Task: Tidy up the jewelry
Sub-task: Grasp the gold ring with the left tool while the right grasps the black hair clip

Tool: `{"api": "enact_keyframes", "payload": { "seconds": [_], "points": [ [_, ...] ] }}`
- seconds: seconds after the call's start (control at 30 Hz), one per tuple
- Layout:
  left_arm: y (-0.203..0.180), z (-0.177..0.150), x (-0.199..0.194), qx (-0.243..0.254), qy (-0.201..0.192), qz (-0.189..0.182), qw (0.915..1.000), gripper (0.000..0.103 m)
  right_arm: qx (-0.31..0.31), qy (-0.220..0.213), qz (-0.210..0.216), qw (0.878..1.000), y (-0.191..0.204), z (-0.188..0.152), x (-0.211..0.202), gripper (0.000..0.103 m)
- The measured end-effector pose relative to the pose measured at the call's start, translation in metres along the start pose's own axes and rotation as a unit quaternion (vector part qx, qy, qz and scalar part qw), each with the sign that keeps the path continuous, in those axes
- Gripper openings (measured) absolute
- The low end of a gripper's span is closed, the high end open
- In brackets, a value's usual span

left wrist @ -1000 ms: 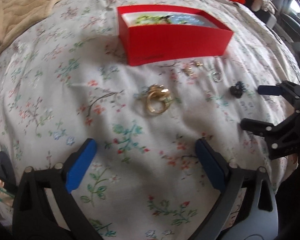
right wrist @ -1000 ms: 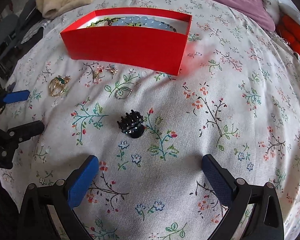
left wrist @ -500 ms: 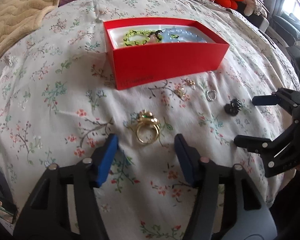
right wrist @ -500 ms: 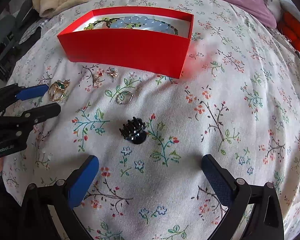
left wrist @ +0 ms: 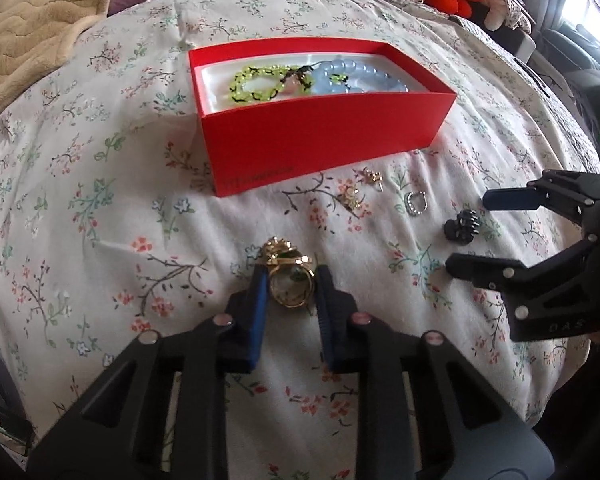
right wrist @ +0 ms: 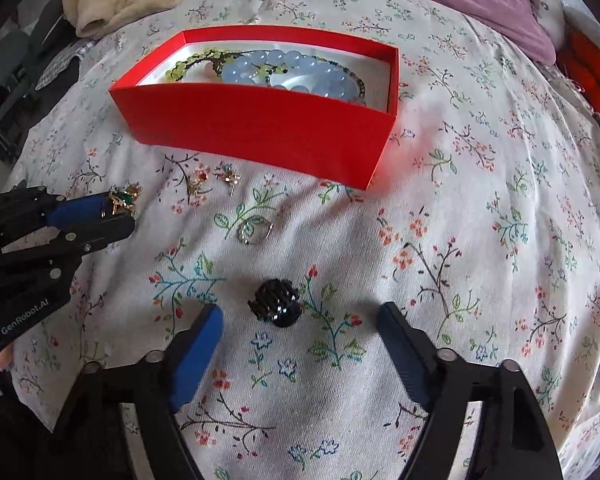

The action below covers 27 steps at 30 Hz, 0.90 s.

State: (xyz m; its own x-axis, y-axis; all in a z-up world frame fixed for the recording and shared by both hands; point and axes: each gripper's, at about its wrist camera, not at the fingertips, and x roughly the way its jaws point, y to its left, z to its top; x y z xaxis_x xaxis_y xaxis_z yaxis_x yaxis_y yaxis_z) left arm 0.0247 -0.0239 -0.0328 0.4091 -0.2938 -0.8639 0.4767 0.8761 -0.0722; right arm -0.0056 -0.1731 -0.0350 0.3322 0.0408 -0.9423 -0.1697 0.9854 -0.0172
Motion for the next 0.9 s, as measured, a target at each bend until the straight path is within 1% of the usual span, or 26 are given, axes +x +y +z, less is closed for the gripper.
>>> {"api": "enact_keyframes", "payload": {
  "seconds": [0.07, 0.27, 0.3, 0.37, 0.43, 0.47, 0.7, 0.9],
  "points": [
    [0.000, 0.001, 0.000, -0.002, 0.001, 0.000, 1.0000, 0.025, 0.003, -0.001, -0.001, 1.000, 0.002, 0.002, -0.001, 0.069],
    [0.000, 0.001, -0.001, -0.006, 0.004, -0.001, 1.0000, 0.025, 0.005, -0.004, -0.006, 1.000, -0.001, 0.006, -0.001, 0.055],
    [0.001, 0.001, -0.002, -0.007, 0.005, -0.003, 1.0000, 0.025, 0.004, -0.004, -0.005, 1.000, -0.001, 0.008, 0.000, 0.051],
    [0.002, 0.001, -0.003, -0.009, 0.005, -0.004, 0.9999, 0.025, 0.003, -0.004, -0.006, 1.000, 0.000, 0.008, -0.001, 0.042],
    [0.003, 0.001, -0.004, -0.010, 0.006, -0.005, 0.9999, 0.025, 0.003, -0.004, -0.004, 1.000, 0.000, 0.008, 0.000, 0.027],
    [0.004, 0.001, -0.004, -0.011, 0.006, -0.005, 0.9999, 0.025, 0.003, -0.002, 0.001, 1.000, -0.001, 0.009, 0.000, 0.023],
    [0.008, 0.002, -0.006, -0.026, 0.012, -0.008, 0.9996, 0.025, -0.004, 0.000, 0.007, 1.000, 0.005, 0.011, -0.001, 0.023],
    [0.010, 0.007, -0.016, -0.038, 0.006, -0.019, 0.9991, 0.025, -0.001, 0.002, 0.012, 1.000, 0.007, 0.011, -0.006, 0.023]
  ]
}}
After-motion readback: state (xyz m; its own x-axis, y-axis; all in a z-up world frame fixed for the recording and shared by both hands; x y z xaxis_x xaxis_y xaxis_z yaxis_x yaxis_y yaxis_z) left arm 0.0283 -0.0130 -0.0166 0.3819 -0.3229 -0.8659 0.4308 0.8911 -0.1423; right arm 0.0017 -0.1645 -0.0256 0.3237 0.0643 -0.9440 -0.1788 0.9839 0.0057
